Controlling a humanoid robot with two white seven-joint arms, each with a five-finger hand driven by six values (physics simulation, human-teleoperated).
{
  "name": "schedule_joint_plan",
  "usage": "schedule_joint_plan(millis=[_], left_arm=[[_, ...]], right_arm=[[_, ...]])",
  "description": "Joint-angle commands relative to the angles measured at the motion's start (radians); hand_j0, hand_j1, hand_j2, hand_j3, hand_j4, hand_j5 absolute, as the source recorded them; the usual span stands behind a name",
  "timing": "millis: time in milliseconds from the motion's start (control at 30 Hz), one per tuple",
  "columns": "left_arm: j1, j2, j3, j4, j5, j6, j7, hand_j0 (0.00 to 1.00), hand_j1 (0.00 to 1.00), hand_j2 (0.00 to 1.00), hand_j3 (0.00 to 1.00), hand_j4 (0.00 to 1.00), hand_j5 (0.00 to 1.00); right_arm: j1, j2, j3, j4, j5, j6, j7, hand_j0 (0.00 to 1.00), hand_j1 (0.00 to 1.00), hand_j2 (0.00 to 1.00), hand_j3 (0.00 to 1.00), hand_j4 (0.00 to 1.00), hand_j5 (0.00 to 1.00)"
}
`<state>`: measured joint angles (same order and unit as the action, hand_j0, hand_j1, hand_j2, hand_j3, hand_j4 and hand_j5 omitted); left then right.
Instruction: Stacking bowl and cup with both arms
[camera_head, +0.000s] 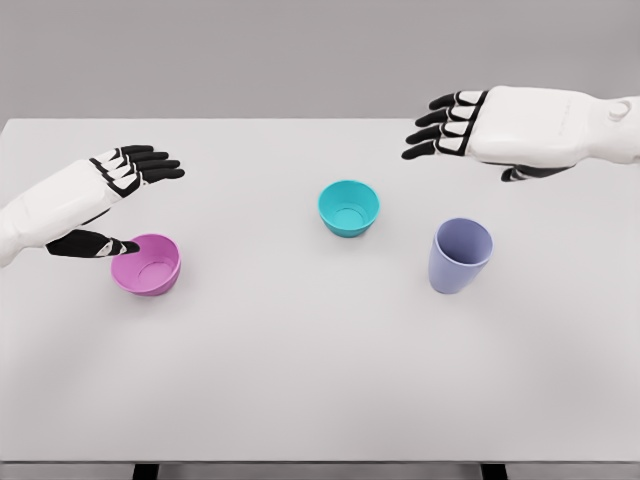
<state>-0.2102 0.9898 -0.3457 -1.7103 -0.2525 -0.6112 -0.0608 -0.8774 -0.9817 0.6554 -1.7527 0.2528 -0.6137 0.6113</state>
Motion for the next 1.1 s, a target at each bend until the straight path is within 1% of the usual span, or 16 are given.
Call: schedule_joint_plan(millis=[0,167,233,267,333,367,433,500,600,667,700,767,833,900,933,1067], left_arm=[[0.000,0.001,0.001,0.000,0.006,0.000,-0.001,1.00,1.00,1.00,1.00,1.00,1.00],[0.000,0.004,0.002,0.000,0.002,0.000,-0.002,1.00,1.00,1.00,1.00,1.00,1.00],[-0.002,0.006,0.013,0.015,-0.004,0.000,-0.005,1.00,1.00,1.00,1.00,1.00,1.00],[-0.006,0.009,0.017,0.014,-0.005,0.000,-0.005,1.00,1.00,1.00,1.00,1.00,1.00],[-0.009,0.073,0.014,0.009,0.051,0.000,-0.134,1.00,1.00,1.00,1.00,1.00,1.00],[-0.012,0.142,0.004,0.001,0.162,0.000,-0.298,1.00,1.00,1.00,1.00,1.00,1.00],[-0.023,0.201,0.002,-0.028,0.260,0.000,-0.550,1.00,1.00,1.00,1.00,1.00,1.00],[-0.054,0.210,0.002,-0.038,0.305,0.000,-0.550,1.00,1.00,1.00,1.00,1.00,1.00],[-0.089,0.204,0.001,-0.040,0.277,0.000,-0.550,1.00,1.00,1.00,1.00,1.00,1.00],[-0.136,0.156,-0.001,-0.043,0.179,0.000,-0.550,1.00,1.00,1.00,1.00,1.00,1.00],[-0.141,0.145,-0.001,-0.045,0.159,0.000,-0.550,1.00,1.00,1.00,1.00,1.00,1.00],[-0.152,0.104,-0.001,-0.046,0.050,0.000,-0.550,1.00,1.00,1.00,1.00,1.00,1.00],[-0.156,0.090,-0.004,-0.046,0.010,0.000,-0.550,1.00,1.00,1.00,1.00,1.00,1.00],[-0.172,0.090,-0.036,-0.046,0.009,0.000,-0.550,1.00,1.00,1.00,1.00,1.00,1.00],[-0.205,0.090,-0.073,-0.043,0.010,0.000,-0.550,1.00,1.00,1.00,1.00,1.00,1.00],[-0.451,0.092,-0.367,-0.011,0.084,0.000,-0.550,1.00,1.00,1.00,1.00,1.00,1.00]], right_arm=[[-0.002,-0.006,0.001,-0.001,-0.003,0.003,0.000,1.00,1.00,1.00,1.00,1.00,1.00],[-0.006,-0.018,-0.008,-0.001,-0.003,0.003,0.000,1.00,1.00,1.00,1.00,1.00,1.00],[-0.008,-0.029,-0.048,0.001,-0.010,0.003,0.000,1.00,1.00,1.00,1.00,1.00,1.00],[-0.006,-0.074,-0.082,0.001,-0.015,0.003,0.000,1.00,1.00,1.00,1.00,1.00,1.00],[0.002,-0.094,-0.074,0.002,-0.078,0.003,0.000,1.00,1.00,1.00,1.00,1.00,1.00],[0.002,-0.091,-0.056,0.004,-0.158,0.003,0.000,1.00,1.00,1.00,1.00,1.00,1.00],[0.002,-0.087,-0.043,0.002,-0.237,0.003,0.000,1.00,1.00,1.00,1.00,1.00,1.00],[0.003,-0.098,-0.025,0.007,-0.244,0.003,0.000,1.00,1.00,1.00,1.00,1.00,1.00],[-0.002,-0.166,0.050,-0.001,-0.231,0.003,0.000,1.00,1.00,1.00,1.00,1.00,1.00],[-0.003,-0.199,0.038,-0.001,-0.222,0.003,0.000,1.00,1.00,1.00,1.00,1.00,1.00],[-0.003,-0.201,0.040,0.004,-0.216,0.003,0.000,1.00,1.00,1.00,1.00,1.00,1.00],[0.000,-0.201,0.040,0.005,-0.213,0.003,0.000,1.00,1.00,1.00,1.00,1.00,1.00],[0.003,-0.201,0.038,0.010,-0.213,0.003,0.000,1.00,1.00,1.00,1.00,1.00,1.00],[0.002,-0.201,0.030,0.007,-0.214,0.003,0.000,1.00,1.00,1.00,1.00,1.00,1.00],[0.006,-0.199,0.014,0.001,-0.216,0.003,0.000,1.00,1.00,1.00,1.00,1.00,1.00],[0.034,-0.196,0.009,0.001,-0.218,0.003,0.000,1.00,1.00,1.00,1.00,1.00,1.00]])
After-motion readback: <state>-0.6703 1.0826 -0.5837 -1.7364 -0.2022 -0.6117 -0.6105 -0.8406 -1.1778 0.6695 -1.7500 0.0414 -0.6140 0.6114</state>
